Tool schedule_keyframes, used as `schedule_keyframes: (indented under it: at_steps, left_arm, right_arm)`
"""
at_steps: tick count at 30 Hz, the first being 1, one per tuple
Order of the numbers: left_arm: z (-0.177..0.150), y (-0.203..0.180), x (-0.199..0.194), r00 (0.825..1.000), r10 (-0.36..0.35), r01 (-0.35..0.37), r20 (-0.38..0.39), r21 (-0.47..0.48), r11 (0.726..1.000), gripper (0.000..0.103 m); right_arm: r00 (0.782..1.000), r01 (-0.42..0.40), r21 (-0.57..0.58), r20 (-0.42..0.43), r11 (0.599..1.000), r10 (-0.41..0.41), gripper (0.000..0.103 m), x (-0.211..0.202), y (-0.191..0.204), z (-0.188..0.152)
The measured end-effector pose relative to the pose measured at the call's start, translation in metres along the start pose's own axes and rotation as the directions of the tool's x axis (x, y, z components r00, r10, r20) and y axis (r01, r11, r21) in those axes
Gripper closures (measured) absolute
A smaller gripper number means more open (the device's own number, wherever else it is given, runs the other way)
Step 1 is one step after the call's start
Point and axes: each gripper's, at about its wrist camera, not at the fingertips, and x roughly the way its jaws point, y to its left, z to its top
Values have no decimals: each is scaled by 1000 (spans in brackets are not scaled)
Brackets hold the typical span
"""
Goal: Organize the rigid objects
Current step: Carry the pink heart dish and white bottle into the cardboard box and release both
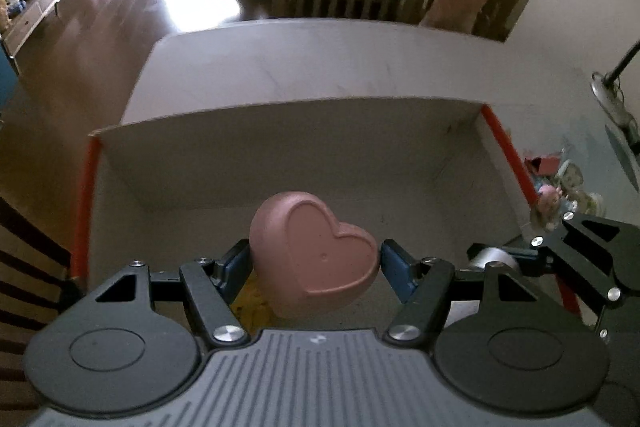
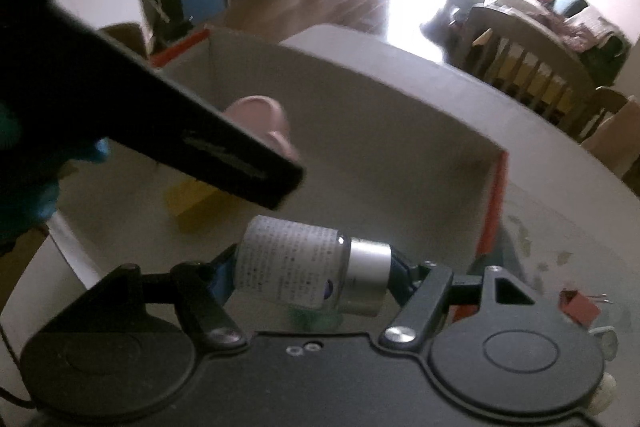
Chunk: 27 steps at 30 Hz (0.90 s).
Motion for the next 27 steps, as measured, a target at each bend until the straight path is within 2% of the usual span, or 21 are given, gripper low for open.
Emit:
schedule_keyframes:
  at_steps: [4, 12, 22, 27]
  left_arm:
    - [3, -5, 17, 998, -19, 19, -53, 13, 1000, 33]
    - [2, -13, 42, 989, -8, 13, -145, 37, 999, 33]
    - [-8, -12, 55, 980, 7, 0, -201, 36, 999, 33]
    - [-9, -11, 51, 983, 10, -4, -182, 34, 999, 33]
  right_arm:
    - [999, -11, -11, -41, 1000, 10, 31, 10, 1, 0]
    - [997, -22, -31, -80, 999, 19, 31, 16, 7, 0]
    - [995, -15, -42, -104, 999, 10, 30, 15, 14, 0]
    - [997, -17, -31, -77, 999, 14, 22, 12, 10, 4]
